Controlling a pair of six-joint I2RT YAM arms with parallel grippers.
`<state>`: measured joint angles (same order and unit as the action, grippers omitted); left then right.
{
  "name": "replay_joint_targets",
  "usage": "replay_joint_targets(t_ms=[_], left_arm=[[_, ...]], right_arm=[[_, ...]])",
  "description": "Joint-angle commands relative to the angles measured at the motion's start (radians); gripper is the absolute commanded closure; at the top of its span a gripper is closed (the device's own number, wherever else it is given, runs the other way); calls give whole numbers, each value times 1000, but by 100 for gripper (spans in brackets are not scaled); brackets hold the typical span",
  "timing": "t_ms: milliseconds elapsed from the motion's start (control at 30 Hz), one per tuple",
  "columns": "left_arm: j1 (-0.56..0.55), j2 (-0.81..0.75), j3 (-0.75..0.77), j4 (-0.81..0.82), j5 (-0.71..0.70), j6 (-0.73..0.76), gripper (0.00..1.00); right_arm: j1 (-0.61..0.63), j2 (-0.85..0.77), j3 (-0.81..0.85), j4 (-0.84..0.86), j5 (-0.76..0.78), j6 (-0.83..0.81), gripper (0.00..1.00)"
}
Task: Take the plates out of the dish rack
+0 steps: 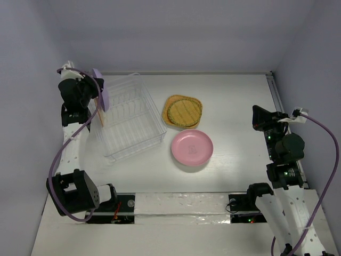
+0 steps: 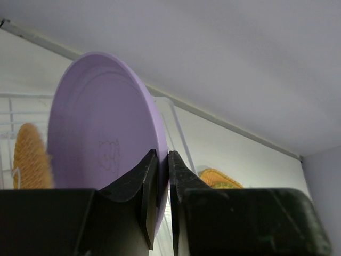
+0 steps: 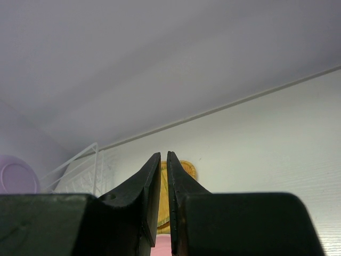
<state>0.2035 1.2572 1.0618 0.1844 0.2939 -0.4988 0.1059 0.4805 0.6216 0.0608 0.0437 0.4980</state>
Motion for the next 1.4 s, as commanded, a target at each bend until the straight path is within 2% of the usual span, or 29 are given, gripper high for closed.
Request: replay_joint_targets(t_ms=[0, 200, 333, 533, 600, 633, 667, 700, 767, 833, 933, 1167, 1367], left_arm=[[8, -53, 15, 142, 72, -21, 100], [-39, -36, 81, 176, 148, -18, 100], [-145, -9, 144, 141, 145, 54, 100], [-378, 24, 196, 112, 120, 120, 100], [-484, 37, 205, 87, 108, 140, 100], [-572, 56, 210, 57, 97, 163, 100], [-573, 67, 213, 56, 82, 163, 100], [-675, 77, 213, 25, 38, 190, 100], [-781, 109, 214, -5, -19, 215, 100], [-921, 142, 214, -45, -145, 236, 100], [-1042, 165, 182, -42, -240, 220, 100], [-1255, 245, 190, -74, -461, 243, 100], [-1300, 326, 87, 7, -504, 217, 100]], right_arm=[[5, 0, 1, 54, -16, 4, 85], [5, 0, 3, 54, -16, 4, 85], [5, -2, 3, 53, -15, 4, 85], [5, -8, 3, 48, -2, 4, 85], [5, -14, 4, 45, 4, 4, 85], [5, -23, 3, 40, 15, 5, 85], [5, -23, 3, 40, 22, 5, 85], [5, -40, -2, 39, 33, 7, 85], [5, -60, -8, 39, 62, 11, 85], [5, -85, -16, 39, 84, 13, 85], [5, -94, -17, 31, 102, 14, 85], [5, -88, -14, 28, 102, 16, 85], [5, -92, -16, 27, 110, 16, 85]])
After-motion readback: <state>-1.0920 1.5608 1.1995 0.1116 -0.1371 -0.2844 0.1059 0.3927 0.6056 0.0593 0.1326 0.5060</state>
